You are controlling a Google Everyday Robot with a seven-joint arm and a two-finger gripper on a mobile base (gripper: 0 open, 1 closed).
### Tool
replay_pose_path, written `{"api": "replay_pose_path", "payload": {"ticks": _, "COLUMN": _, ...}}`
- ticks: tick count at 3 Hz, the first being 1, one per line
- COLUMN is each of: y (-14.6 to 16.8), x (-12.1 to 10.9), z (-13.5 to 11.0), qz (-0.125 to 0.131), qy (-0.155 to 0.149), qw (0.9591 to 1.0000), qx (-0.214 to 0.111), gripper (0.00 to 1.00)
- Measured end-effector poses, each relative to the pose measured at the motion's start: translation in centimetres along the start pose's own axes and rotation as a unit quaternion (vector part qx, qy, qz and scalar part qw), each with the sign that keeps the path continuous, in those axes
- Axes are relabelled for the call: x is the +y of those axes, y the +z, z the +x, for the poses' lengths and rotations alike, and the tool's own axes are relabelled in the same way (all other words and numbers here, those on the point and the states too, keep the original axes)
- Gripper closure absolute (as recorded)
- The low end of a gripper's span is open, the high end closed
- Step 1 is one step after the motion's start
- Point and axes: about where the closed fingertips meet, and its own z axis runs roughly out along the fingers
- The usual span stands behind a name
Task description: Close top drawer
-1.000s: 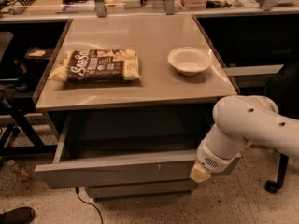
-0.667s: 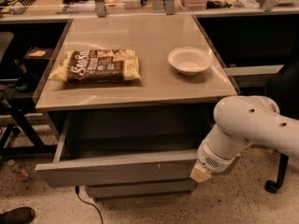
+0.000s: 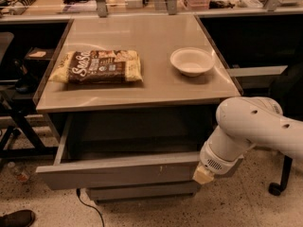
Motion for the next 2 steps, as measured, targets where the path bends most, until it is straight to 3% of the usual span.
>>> {"api": "replay_pose_path", "payload": {"ticks": 1, "y": 0.0, "x": 0.0, "z": 0.0, "qz": 0.0, "qy": 0.0, "qw": 1.0, "qx": 0.0, "gripper": 0.11}}
{"api": "replay_pose_path", "payload": {"ticks": 2, "y": 0.0, "x": 0.0, "z": 0.0, "qz": 0.0, "qy": 0.0, "qw": 1.0, "qx": 0.0, "gripper": 0.0}}
